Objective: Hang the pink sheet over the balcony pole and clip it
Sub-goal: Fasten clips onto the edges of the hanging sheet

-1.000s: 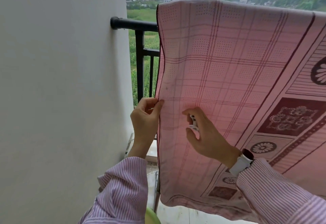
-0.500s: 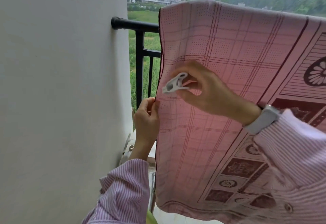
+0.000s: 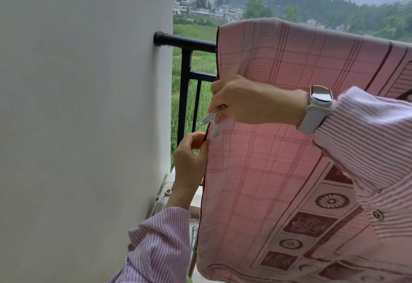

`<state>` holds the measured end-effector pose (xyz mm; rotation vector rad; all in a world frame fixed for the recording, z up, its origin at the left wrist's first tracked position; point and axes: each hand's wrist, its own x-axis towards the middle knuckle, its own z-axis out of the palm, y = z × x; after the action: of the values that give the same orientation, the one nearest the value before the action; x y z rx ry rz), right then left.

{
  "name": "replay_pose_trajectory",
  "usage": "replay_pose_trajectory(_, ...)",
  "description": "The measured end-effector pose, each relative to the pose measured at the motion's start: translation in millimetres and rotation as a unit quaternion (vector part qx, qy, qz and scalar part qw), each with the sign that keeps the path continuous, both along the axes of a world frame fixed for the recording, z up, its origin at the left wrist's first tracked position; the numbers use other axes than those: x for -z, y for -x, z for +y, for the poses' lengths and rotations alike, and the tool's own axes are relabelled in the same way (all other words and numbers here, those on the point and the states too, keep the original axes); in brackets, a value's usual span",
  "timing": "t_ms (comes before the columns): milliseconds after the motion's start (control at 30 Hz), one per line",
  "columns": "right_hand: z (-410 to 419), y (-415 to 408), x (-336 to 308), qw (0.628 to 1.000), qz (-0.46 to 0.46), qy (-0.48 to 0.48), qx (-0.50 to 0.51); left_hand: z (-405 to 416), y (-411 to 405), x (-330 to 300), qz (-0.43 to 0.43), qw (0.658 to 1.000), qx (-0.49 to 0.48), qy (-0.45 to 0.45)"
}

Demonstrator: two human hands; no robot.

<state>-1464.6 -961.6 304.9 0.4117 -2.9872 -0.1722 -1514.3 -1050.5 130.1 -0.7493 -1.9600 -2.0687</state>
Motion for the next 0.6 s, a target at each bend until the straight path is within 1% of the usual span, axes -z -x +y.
replay_pose_trajectory(100,-4,7,3,1.000,-0.010,-0.023,-0.007,-4,-1,2,-0.004,1.000,-0.020,-0.003)
replay_pose_trajectory(200,-7,10,10,0.998,-0.004,-0.058,0.000,-6,-4,3,0.013,0.999,-0.043,-0.011)
replay_pose_trajectory(333,-7,5,27,0.989,-0.001,-0.146,-0.007,-6,-7,3,-0.003,0.998,-0.060,-0.034)
replay_pose_trajectory(400,-3,2,35,0.978,0.039,-0.206,-0.017,-4,-5,6,0.007,0.997,-0.071,-0.025)
replay_pose_trajectory(433,1,-1,38,0.970,0.074,-0.232,-0.027,-4,-5,6,0.012,0.997,-0.074,-0.021)
replay_pose_trajectory(467,4,-2,42,0.964,0.111,-0.238,-0.037,-3,-5,7,0.016,0.997,-0.075,-0.017)
replay_pose_trajectory(500,8,-5,46,0.968,0.133,-0.205,-0.048,-2,-6,7,0.016,0.997,-0.075,-0.016)
replay_pose_trajectory(567,18,-10,57,0.979,0.155,-0.108,-0.080,-2,-8,5,0.008,0.997,-0.071,-0.019)
replay_pose_trajectory(600,22,-15,63,0.978,0.174,-0.075,-0.091,-1,-10,4,0.002,0.997,-0.070,-0.020)
